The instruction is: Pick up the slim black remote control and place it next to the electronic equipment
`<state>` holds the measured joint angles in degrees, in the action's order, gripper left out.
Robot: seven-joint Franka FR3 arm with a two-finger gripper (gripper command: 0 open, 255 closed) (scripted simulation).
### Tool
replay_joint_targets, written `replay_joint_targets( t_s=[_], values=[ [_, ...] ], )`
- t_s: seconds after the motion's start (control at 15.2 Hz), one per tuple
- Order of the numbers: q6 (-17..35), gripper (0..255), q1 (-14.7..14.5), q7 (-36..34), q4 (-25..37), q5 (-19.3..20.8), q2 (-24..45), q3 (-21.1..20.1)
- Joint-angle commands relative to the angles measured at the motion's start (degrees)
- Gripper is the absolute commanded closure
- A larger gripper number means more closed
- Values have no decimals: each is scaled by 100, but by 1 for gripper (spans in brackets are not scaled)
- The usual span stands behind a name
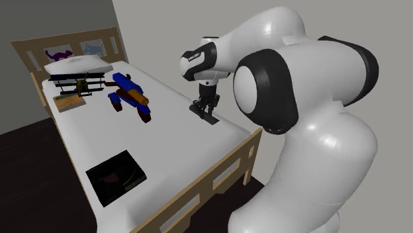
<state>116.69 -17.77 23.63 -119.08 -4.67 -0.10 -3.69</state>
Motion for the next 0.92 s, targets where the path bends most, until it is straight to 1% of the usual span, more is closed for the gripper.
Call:
replay_joint_targets(
  t_s=[0.0,0.46,0.86],
  values=[
    [71,255,-97,-173,-410,-39,-352,-97],
    [219,255,-481,-830,-1487,-279,-1344,-524],
    [238,255,-880,-1454,-2165,-605,-2079,-972]
  ],
)
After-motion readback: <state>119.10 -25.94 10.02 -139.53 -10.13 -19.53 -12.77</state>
